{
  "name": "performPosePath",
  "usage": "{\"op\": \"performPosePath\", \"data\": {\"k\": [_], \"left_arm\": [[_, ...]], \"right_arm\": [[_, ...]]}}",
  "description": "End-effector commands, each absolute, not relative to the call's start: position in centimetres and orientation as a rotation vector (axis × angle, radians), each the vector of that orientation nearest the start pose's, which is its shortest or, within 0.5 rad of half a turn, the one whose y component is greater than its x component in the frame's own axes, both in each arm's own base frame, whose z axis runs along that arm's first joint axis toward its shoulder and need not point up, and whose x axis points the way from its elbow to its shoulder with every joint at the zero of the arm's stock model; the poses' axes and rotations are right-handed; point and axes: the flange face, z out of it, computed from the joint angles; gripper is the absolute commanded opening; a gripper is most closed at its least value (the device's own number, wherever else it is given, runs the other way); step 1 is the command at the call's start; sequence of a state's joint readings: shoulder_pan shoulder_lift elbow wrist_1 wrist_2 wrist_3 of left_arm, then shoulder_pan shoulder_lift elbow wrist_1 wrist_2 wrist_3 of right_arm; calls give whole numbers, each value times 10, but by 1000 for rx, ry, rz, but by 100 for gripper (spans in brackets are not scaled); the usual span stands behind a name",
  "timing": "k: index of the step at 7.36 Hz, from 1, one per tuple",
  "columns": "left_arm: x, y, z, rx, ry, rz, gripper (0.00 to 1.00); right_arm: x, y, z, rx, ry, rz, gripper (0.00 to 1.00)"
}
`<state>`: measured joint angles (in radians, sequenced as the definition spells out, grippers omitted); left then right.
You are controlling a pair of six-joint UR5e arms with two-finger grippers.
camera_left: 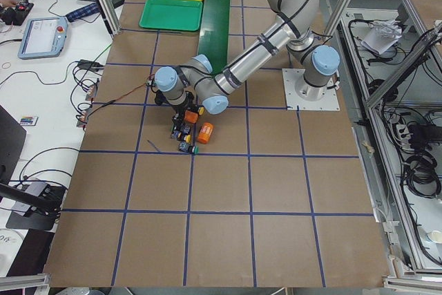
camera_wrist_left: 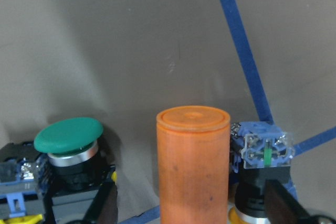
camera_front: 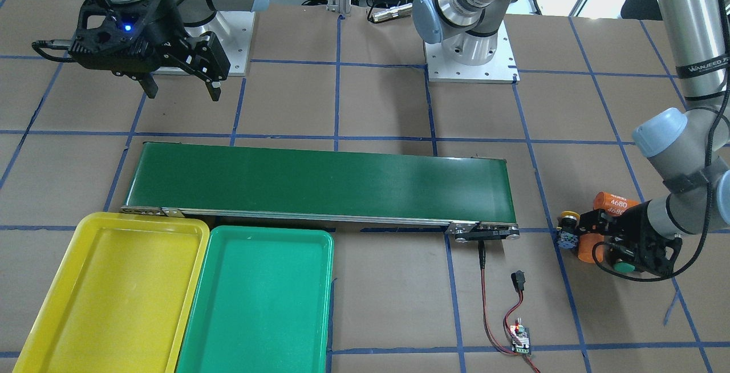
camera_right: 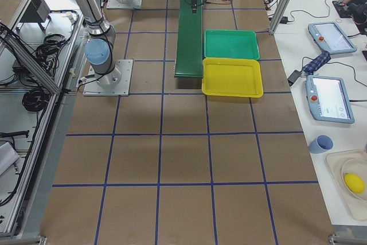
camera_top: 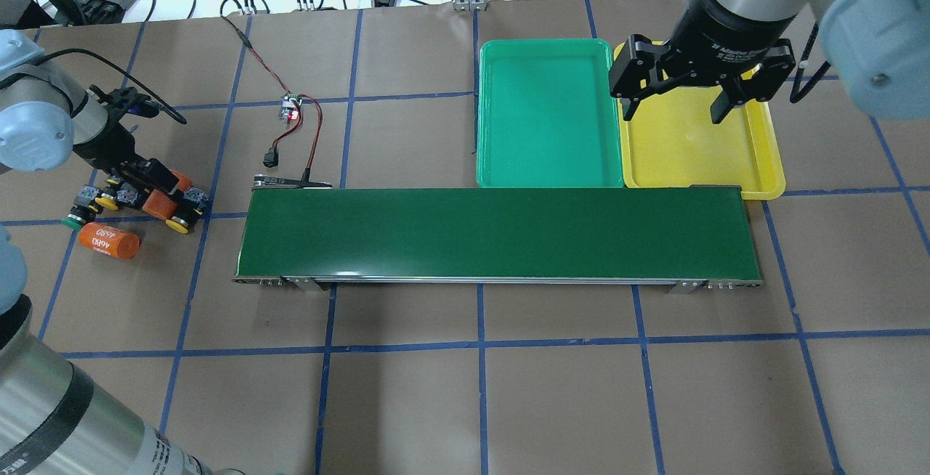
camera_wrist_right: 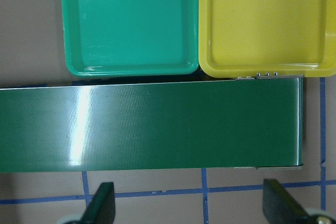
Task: Sort buttons by color to trays
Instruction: 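Grasp an orange cylinder with the left gripper and lift it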
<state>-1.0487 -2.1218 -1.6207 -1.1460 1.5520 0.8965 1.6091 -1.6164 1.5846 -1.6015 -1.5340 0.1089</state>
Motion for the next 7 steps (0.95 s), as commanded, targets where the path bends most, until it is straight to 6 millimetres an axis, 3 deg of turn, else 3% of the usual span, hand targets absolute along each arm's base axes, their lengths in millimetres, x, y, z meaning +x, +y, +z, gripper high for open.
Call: {"op": "performPosePath", "data": {"k": [1,2,6,7], "left_arm": [[196,-611,185,610,3209,203,64],[196,-611,183,623,3210,204,51],[196,-612,182,625,3210,204,48],[203,-616,188,616,3197,185,21]], "right_arm": [[155,-473,506,108,3097,-91,100],[155,-473,506,108,3097,-91,100],[155,-474,505,108,3097,-88,100],[155,-473,506,108,3097,-91,100]]}}
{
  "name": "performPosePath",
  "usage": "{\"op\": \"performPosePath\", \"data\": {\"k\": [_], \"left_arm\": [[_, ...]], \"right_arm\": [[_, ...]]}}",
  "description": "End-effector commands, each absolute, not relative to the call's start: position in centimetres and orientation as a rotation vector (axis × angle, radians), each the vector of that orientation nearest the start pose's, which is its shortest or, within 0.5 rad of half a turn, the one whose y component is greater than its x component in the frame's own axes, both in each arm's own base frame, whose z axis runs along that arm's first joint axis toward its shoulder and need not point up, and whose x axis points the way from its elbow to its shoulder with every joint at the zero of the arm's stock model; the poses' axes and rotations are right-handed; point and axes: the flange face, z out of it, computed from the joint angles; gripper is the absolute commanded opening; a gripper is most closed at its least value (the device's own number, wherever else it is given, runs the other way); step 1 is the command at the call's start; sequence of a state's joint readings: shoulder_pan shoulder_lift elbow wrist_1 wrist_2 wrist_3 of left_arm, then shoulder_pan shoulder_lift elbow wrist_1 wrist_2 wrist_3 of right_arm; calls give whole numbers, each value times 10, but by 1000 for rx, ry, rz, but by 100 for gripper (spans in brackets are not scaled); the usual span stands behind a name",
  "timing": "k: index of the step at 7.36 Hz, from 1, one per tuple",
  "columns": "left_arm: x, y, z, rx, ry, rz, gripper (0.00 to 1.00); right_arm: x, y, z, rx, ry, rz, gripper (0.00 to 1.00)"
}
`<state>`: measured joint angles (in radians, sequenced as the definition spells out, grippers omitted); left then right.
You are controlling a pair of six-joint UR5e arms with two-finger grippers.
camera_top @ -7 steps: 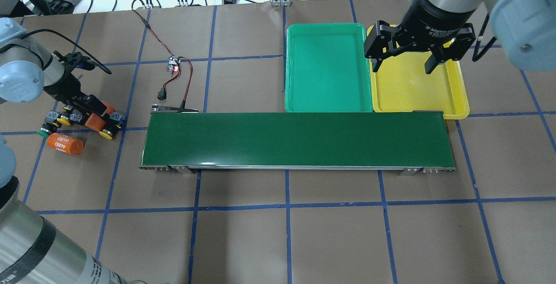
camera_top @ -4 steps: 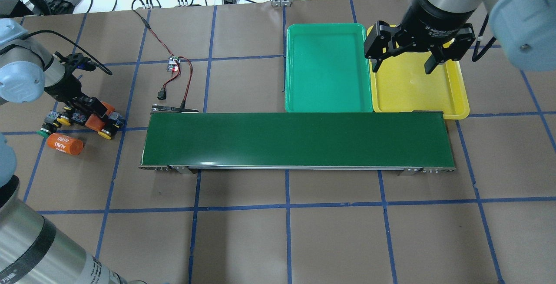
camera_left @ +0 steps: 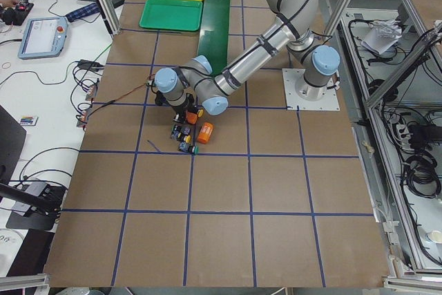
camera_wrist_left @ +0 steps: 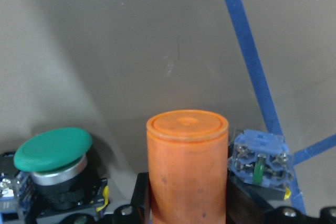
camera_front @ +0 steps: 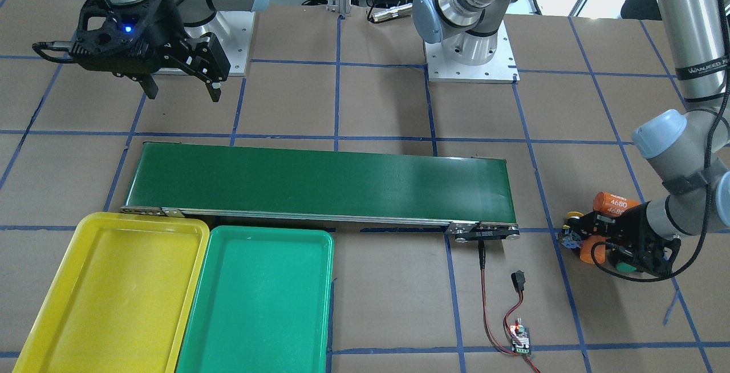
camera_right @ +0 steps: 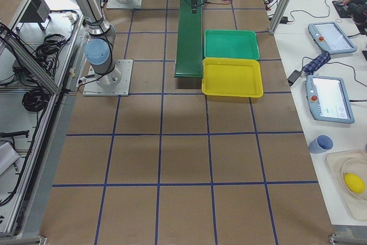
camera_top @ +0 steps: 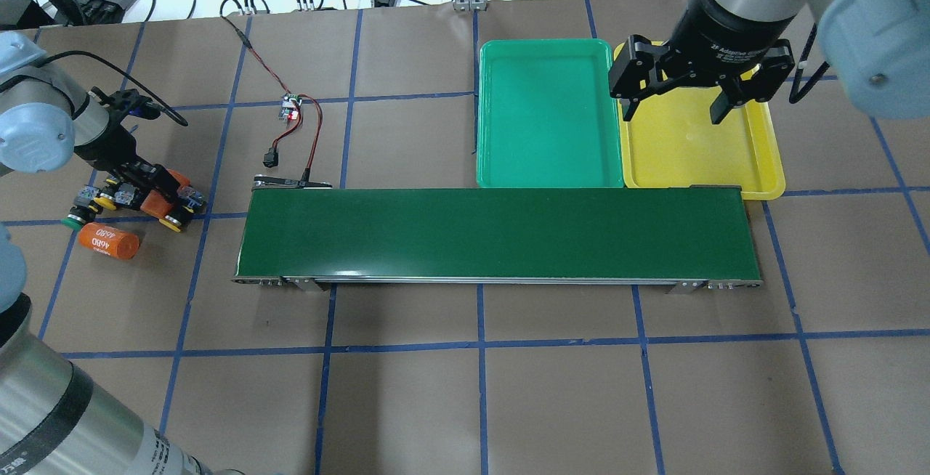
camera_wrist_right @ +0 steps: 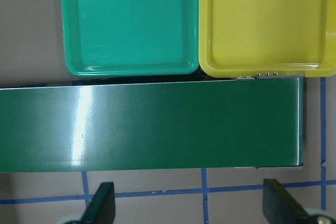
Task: Sort buttons by color to trays
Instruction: 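Grasp an orange cylinder with the left gripper and lift it, then carry the orange cylinder to the belt and release it with the left gripper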
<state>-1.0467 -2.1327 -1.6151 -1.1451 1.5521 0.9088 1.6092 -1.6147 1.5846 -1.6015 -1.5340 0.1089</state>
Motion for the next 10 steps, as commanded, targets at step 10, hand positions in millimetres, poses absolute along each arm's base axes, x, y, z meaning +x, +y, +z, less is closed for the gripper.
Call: {"op": "performPosePath", "data": {"k": [10], "left_arm": [[-108,-558,321,1810,2640,149,0]], "right_arm": [[155,-474,505,108,3097,-88,100]]}}
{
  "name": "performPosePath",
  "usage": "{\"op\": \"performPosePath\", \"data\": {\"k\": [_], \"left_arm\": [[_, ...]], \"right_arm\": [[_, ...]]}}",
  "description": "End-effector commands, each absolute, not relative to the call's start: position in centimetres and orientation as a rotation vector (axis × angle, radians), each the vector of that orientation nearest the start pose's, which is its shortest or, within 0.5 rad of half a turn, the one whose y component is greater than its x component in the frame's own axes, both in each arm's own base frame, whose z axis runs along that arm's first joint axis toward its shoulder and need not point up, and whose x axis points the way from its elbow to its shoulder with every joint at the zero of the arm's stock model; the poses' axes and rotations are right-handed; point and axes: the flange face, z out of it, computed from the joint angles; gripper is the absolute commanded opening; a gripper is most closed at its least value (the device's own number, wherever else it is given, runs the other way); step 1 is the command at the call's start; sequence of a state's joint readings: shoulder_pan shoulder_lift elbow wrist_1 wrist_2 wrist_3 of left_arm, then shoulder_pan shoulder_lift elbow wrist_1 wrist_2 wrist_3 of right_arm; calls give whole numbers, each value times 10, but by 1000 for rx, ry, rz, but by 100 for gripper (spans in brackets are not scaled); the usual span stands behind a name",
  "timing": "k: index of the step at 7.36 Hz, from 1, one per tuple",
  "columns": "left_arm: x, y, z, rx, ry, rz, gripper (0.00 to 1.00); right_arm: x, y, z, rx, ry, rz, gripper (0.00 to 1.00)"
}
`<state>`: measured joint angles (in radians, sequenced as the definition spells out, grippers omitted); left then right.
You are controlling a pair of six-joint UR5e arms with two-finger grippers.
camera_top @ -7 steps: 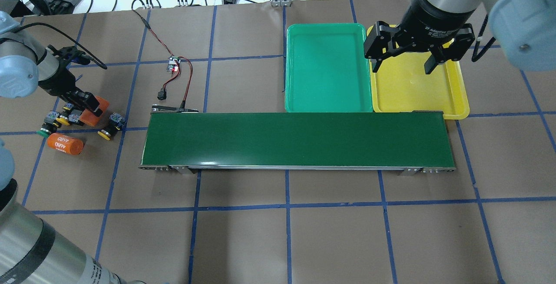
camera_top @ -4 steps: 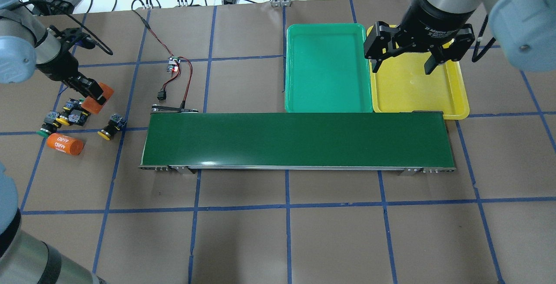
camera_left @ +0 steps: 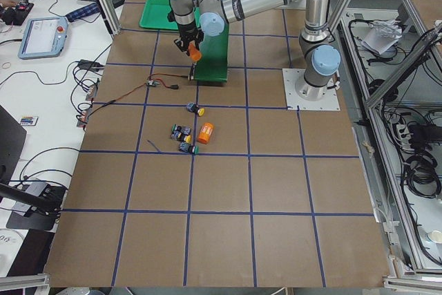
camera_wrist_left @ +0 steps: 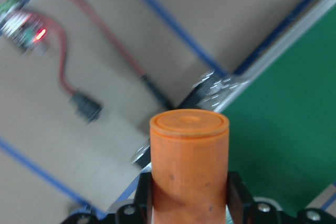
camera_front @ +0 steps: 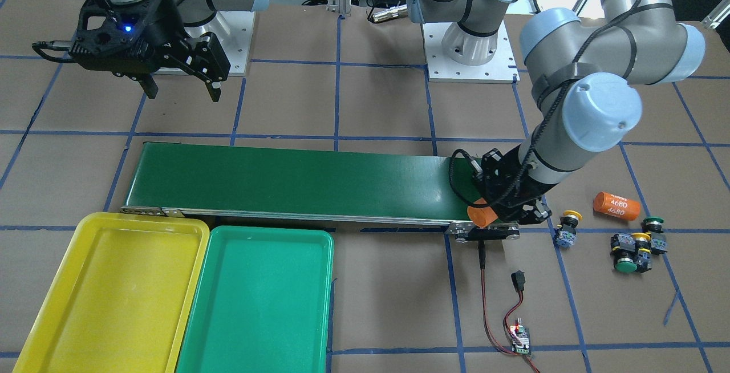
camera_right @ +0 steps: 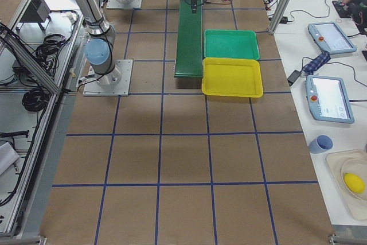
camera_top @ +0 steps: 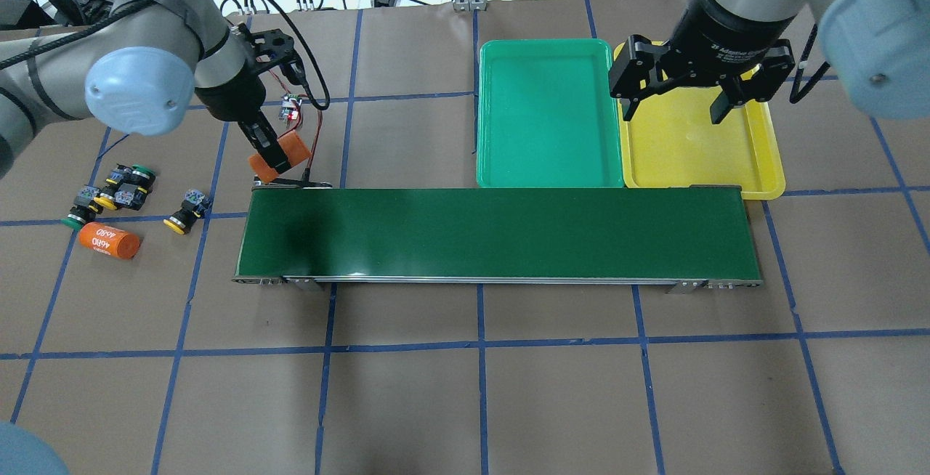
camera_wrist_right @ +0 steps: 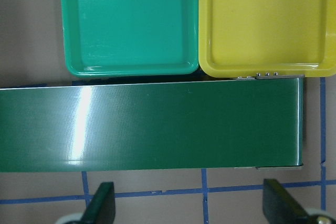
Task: Sort buttons by color to trays
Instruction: 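Carry the orange cylinder to the belt and release it with the left gripper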
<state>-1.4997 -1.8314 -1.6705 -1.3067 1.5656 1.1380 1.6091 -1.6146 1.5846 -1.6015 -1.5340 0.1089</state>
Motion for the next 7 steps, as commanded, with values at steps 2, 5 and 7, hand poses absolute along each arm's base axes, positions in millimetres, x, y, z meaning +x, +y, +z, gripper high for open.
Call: {"op": "performPosePath", "data": {"k": [2,5,7], "left_arm": [[-105,-524,295,1856,2493,203,0],[-107,-507,270,1868,2465,151,0],[-109,-508,262,1844,2504,141,39]], "right_arm": [[155,-474,505,108,3097,-88,100],[155,-474,505,108,3097,-91,100],[155,-474,505,108,3097,-91,100]]}}
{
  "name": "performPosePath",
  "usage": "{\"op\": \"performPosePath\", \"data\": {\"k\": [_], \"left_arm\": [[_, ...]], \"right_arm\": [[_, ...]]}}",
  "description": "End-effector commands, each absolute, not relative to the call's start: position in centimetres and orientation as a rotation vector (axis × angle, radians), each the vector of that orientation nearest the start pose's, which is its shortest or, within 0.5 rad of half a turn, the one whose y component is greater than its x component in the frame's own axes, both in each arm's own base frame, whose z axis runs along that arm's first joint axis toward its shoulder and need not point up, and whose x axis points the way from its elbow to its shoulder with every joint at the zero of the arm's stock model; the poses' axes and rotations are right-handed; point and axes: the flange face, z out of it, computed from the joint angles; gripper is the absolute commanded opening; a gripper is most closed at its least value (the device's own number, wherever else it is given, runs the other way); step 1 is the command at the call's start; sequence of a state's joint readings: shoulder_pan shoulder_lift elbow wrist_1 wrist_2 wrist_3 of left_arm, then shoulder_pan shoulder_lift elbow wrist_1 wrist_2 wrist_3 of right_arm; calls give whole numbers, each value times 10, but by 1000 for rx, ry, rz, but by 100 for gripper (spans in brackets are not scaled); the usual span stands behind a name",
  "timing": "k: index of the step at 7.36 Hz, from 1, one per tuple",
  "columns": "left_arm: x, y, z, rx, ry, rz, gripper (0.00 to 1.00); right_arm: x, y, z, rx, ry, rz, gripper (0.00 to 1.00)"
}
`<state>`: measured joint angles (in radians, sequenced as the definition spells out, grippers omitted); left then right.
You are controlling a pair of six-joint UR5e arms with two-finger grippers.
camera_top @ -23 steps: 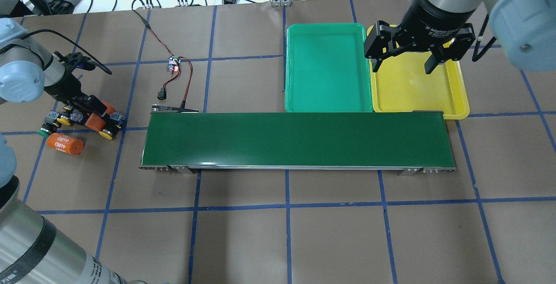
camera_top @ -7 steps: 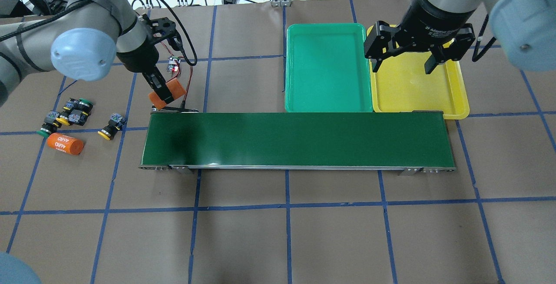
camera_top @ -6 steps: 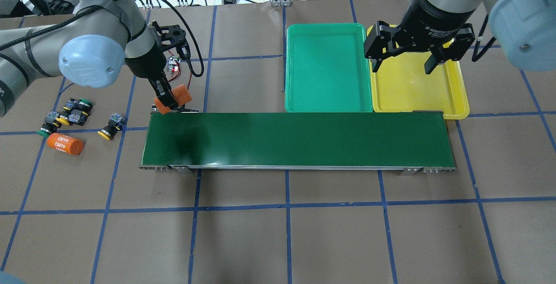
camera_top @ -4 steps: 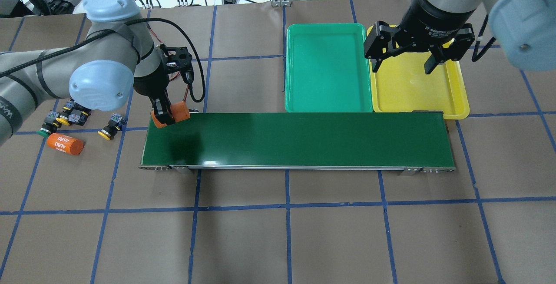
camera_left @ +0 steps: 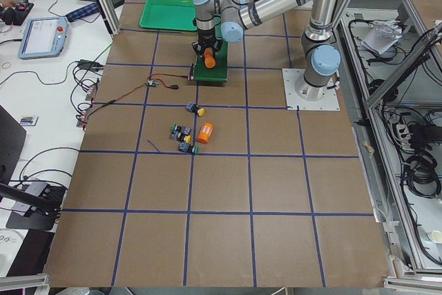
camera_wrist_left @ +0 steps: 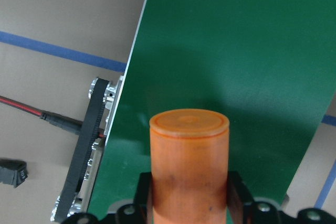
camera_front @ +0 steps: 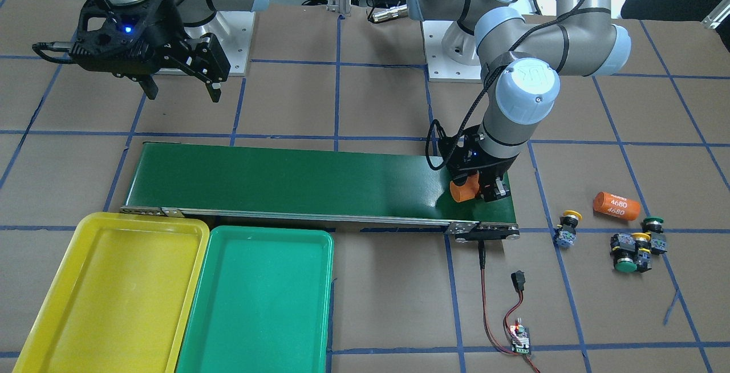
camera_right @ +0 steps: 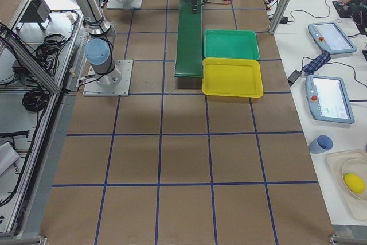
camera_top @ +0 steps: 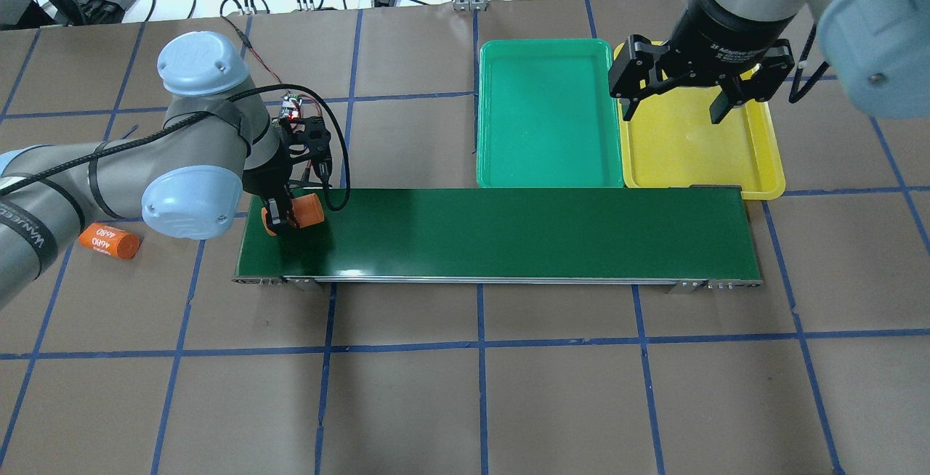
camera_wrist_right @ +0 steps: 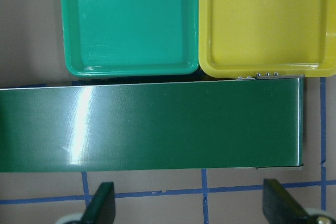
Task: Sort buttons by color to trays
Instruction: 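Carry the orange cylinder to the belt and release it with the left gripper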
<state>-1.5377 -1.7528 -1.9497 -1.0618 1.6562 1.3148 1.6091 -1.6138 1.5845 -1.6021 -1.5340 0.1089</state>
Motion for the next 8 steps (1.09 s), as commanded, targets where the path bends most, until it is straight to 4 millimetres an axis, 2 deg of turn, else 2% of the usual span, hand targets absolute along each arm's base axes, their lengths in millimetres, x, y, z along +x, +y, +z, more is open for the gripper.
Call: {"op": "performPosePath", "data": {"k": [1,2,5,6,7,8], "left_arm": [[-110,-512,258,1819,2509,112,53],[-112,-512,263,1817,2500,95,87],[-100,-524,293,1737,2512,14,89],[-100,-526,296,1673,2554,14,89],[-88,-533,301,1634,2572,2,89],[-46,-539,306,1534,2644,22,89]], "right_arm": [[155,-474,505,108,3097,-91,100],[155,-474,506,108,3097,-91,100],[155,-474,505,107,3096,-88,100],[155,-474,505,108,3097,-88,100],[155,-474,505,107,3096,-88,100],[155,-474,505,108,3097,-88,100]]}}
